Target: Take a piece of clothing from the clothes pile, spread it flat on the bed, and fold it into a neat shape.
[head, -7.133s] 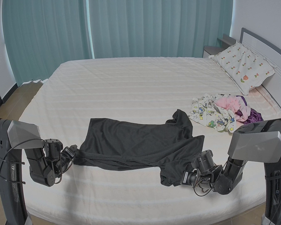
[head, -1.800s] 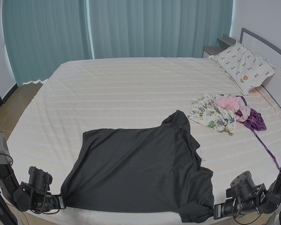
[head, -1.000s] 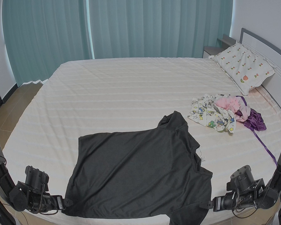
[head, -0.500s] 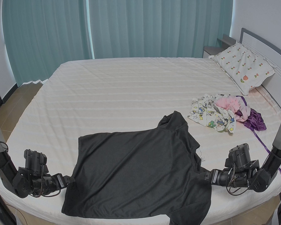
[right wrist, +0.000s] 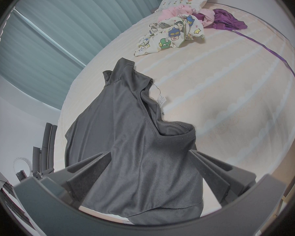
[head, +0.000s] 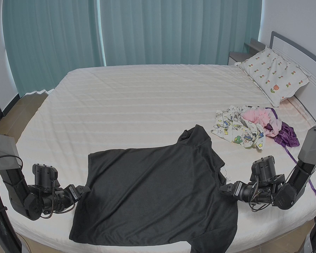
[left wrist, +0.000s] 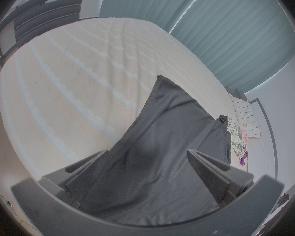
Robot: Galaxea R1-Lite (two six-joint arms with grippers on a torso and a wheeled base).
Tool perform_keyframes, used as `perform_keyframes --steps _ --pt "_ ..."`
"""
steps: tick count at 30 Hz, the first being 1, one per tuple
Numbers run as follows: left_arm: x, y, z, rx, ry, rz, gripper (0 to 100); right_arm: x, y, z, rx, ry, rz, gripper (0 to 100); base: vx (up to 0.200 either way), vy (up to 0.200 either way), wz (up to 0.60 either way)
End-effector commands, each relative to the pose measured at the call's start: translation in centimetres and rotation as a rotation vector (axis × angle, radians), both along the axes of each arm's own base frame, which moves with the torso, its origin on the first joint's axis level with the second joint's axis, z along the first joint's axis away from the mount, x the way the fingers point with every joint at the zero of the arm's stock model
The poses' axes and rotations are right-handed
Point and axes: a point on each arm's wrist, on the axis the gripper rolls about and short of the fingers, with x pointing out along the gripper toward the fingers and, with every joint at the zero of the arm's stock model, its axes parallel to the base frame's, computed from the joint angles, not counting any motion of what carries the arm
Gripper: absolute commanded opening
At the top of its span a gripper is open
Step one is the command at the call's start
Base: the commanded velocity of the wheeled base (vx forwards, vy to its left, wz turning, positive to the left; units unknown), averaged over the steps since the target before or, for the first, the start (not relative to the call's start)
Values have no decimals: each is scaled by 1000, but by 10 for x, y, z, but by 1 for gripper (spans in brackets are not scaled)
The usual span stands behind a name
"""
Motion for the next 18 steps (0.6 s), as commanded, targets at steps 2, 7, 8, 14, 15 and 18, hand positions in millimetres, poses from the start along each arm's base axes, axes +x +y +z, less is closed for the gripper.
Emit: perform_keyframes --steps 2,7,8,14,15,18 --pt "-6 2 -9 -21 47 12 100 -1 1 -7 -9 25 4 100 200 0 0" --pt "-6 2 -15 -23 69 16 100 -3 1 -7 -11 28 6 100 0 120 0" --pt "-6 3 -16 -22 71 17 100 -3 1 -7 -11 28 6 100 0 0 0" --pt "-6 3 -15 -33 62 41 100 -6 1 -7 -14 33 10 100 0 0 0" --pt "-6 3 -16 -33 65 41 100 -7 2 -8 -14 36 15 100 0 0 0" --pt "-8 3 -16 -31 71 39 100 -8 5 -7 -14 36 26 100 0 67 0"
